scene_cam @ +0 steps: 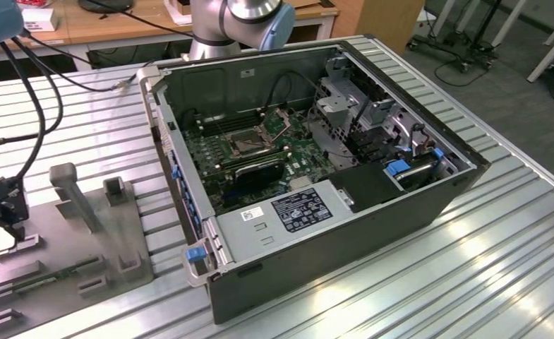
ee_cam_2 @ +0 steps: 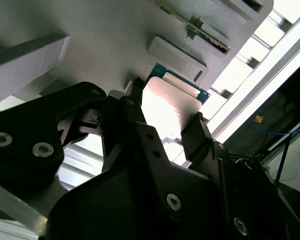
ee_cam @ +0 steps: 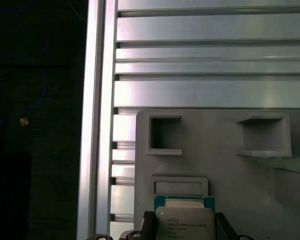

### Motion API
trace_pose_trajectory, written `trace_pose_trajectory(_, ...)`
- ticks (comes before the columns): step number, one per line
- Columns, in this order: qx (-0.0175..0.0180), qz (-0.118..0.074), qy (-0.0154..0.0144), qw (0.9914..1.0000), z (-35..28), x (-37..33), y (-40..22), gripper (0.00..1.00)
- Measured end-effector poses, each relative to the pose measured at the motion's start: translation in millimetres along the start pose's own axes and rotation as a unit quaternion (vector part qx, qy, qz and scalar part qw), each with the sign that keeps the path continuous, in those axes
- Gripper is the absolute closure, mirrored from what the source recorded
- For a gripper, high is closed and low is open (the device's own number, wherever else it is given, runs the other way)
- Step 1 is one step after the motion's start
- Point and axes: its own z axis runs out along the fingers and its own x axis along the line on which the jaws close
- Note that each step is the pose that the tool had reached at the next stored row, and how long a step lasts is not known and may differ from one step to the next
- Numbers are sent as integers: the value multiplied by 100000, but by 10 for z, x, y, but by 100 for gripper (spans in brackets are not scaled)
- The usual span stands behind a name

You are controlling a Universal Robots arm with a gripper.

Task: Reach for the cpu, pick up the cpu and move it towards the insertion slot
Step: 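Pick up the cpu and move it towards the insertion slot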

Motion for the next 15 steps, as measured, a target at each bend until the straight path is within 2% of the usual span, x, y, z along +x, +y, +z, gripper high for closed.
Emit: trace_pose_trajectory(15, 1, 0, 3, 100000, -51, -1, 2, 45)
